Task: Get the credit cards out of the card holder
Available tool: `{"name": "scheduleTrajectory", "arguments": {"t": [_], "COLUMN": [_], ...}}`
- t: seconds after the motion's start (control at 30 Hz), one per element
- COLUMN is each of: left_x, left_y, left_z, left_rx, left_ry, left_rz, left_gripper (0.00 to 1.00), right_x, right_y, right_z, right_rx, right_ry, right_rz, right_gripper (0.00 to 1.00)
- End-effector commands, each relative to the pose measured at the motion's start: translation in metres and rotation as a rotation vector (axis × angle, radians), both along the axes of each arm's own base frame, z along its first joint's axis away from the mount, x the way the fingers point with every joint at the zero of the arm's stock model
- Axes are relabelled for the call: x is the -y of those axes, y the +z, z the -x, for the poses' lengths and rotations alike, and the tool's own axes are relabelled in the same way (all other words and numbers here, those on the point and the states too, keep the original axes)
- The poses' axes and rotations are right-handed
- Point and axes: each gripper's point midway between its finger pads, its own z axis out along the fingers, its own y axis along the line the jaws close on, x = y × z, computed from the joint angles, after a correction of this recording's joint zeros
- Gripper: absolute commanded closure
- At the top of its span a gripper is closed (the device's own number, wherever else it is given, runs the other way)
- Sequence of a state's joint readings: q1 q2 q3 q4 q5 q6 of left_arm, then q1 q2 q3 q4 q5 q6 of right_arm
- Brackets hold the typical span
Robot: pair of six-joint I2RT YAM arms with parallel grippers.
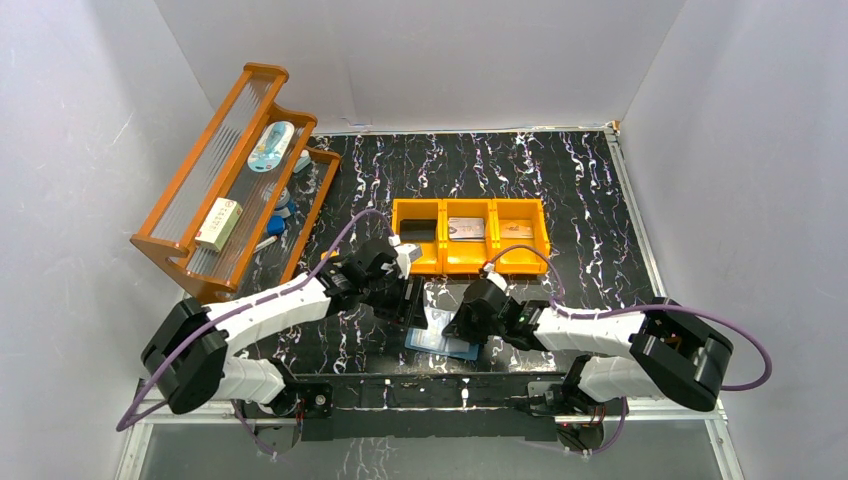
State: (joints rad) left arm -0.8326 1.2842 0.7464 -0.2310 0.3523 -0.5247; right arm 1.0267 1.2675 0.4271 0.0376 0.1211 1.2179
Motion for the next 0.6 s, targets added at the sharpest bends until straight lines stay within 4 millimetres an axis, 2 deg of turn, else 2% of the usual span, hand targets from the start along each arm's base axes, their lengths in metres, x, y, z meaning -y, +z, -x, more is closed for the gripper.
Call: {"name": "scheduleTrajectory", "arguments": {"t": [0.0, 0.03, 0.13, 0.3, 0.57], "left_x": [0.009, 0.011, 0.015, 0.017, 0.026], "left_y": [-0.002, -0.004, -0.005, -0.016, -0.015], "left_z": [0.002, 0.002, 0.003, 0.003, 0.002], "left_rx": [-0.031, -0.036, -0.040, -0.062, -0.070], "left_ry": [-0.012, -0.016, -0.026, -0.028, -0.027], "left_rz": [-0.003, -0.005, -0.002, -0.030, 0.003], "left_gripper": [0.42, 0.42, 0.43, 0.43, 0.47], "right_x": [0.032, 0.027, 0.028, 0.029, 0.038], "right_y": [-0.034, -0.030, -0.033, -0.033, -0.042], "right_z": [0.016, 0.015, 0.020, 0.023, 0.026], "right_rx": [-0.078, -0.069, -0.073, -0.106, -0.156], "right_ry": [-0.039, -0.032, -0.012, -0.019, -0.067], "right_rz": [0.117, 0.085, 0.024, -0.081, -0.105], "right_gripper": [0.87, 0.88, 0.90, 0.93, 0.94]}}
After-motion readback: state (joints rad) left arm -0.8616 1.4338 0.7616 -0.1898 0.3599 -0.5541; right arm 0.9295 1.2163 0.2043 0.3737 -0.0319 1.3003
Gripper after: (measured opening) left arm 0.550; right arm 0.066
